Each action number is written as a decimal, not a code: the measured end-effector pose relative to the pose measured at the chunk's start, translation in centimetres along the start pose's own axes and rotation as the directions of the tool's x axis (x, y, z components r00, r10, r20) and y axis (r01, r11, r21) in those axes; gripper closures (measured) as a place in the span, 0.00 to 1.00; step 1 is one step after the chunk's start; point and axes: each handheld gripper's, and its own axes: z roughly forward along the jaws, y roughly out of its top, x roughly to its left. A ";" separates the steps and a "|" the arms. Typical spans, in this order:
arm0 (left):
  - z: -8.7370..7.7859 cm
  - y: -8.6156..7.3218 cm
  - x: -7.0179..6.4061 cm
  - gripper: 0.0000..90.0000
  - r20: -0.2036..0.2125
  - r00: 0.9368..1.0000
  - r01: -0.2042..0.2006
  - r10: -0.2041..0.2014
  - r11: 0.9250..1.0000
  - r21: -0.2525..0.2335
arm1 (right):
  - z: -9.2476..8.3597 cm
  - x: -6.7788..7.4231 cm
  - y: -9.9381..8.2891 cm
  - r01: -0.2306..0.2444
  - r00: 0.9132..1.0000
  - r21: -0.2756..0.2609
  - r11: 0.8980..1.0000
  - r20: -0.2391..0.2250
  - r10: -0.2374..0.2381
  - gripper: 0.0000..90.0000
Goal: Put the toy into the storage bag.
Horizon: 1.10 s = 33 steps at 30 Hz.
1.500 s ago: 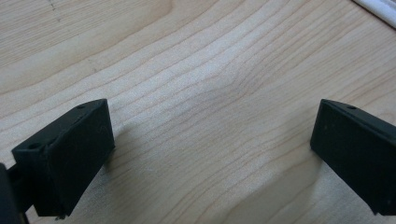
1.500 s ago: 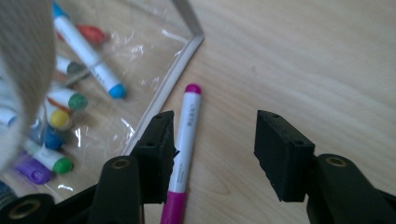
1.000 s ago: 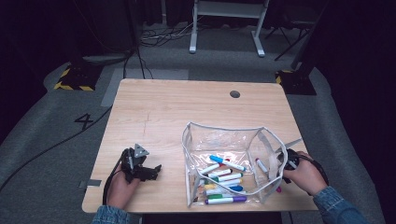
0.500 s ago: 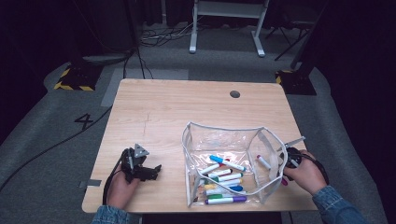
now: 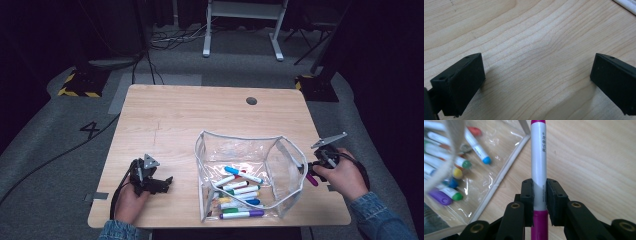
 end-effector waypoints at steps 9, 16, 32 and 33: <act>0.0 0.0 0.0 0.00 0.000 1.000 0.000 0.000 1.000 0.000 | -4.3 0.6 2.7 0.039 0.999 -0.066 0.997 0.031 -0.037 0.85; 0.0 0.0 0.0 0.00 0.000 1.000 -0.001 0.001 1.000 0.001 | -7.3 1.7 4.9 0.087 0.996 -0.113 0.990 0.039 -0.083 0.85; 0.0 0.0 0.0 0.00 0.000 1.000 0.000 0.000 1.000 0.001 | -10.3 7.6 8.8 0.265 0.961 -0.163 0.950 -0.036 -0.274 0.85; 0.0 0.0 0.0 0.00 0.000 1.000 0.000 0.000 1.000 0.002 | -10.2 8.3 9.1 0.286 0.954 -0.160 0.945 -0.044 -0.296 0.85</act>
